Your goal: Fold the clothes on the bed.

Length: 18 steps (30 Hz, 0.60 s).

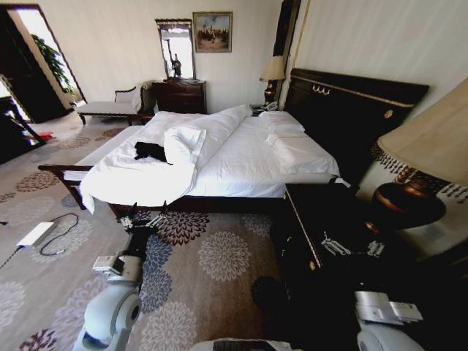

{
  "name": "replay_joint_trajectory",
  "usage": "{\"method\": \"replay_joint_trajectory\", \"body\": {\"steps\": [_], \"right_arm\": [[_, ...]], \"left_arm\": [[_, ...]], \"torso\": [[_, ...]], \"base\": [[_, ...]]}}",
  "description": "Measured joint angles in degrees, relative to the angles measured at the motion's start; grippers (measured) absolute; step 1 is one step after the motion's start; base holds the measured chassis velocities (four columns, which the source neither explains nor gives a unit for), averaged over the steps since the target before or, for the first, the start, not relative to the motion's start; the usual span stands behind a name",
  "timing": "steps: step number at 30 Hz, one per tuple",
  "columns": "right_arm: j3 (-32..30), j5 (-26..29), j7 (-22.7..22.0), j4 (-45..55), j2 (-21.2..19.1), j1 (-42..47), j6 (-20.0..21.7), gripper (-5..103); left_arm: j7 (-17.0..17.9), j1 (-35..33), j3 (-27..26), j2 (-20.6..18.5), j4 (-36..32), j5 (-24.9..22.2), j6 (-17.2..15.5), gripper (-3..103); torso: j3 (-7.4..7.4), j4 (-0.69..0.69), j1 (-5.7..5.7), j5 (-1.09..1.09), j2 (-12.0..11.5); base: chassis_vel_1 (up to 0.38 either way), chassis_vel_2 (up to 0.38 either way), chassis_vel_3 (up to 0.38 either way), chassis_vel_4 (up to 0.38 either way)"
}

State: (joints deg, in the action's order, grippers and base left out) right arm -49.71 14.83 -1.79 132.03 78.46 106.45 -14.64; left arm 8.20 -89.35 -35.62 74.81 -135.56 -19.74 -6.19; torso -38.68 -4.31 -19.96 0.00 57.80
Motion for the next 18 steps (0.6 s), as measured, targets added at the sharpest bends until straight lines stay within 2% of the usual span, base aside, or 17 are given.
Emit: {"method": "replay_joint_trajectory", "body": {"steps": [10,18], "right_arm": [[0.31,-0.91,1.07,-1.36,-0.01,-0.43,-0.02,100],[1.4,-1.4,0.83,-6.31,-0.62,-1.36,-0.02,100]], "left_arm": [[0.04,-0.54,0.21,0.56,2.18,0.6,1.17,100],[0.87,-1.25,0.98,1.27,8.76,-0.06,2.13,100]], "torso": [[0.0,0.0,0.0,0.0,0.0],[0.0,0.0,0.0,0.0,0.0]], "base": [[0.0,0.0,0.0,0.0],[0.0,0.0,0.0,0.0]]}}
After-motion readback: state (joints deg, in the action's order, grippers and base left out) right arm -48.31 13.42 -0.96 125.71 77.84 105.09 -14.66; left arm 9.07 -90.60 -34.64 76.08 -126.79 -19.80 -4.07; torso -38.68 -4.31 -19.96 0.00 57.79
